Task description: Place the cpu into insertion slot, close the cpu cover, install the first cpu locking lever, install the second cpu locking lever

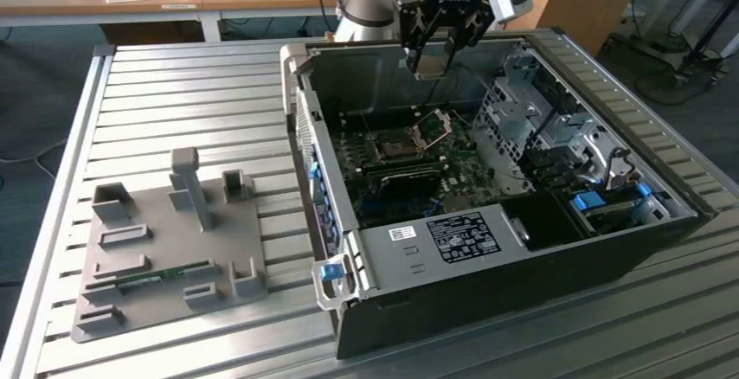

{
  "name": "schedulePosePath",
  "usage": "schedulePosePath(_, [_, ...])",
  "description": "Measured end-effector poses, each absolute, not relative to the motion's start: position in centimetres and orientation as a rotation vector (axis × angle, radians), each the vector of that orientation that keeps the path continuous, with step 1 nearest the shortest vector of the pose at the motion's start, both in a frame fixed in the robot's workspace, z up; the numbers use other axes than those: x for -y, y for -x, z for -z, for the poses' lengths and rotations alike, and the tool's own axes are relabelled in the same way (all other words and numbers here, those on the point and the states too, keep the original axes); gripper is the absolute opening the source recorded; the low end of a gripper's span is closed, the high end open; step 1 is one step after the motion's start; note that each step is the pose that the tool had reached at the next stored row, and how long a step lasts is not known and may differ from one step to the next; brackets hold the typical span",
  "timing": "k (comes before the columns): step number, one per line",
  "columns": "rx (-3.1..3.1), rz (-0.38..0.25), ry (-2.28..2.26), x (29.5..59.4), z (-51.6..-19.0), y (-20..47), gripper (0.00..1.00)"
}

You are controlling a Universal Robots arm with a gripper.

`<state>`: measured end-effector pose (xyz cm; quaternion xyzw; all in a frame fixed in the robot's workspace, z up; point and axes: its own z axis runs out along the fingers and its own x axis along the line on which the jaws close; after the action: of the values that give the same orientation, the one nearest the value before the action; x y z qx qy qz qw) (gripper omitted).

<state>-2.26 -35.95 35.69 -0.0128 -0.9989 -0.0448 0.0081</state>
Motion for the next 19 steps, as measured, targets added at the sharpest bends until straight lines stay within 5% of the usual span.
schedulePosePath(19, [3.143,0.141,0.039,36.0,-34.6,3.0,0.54])
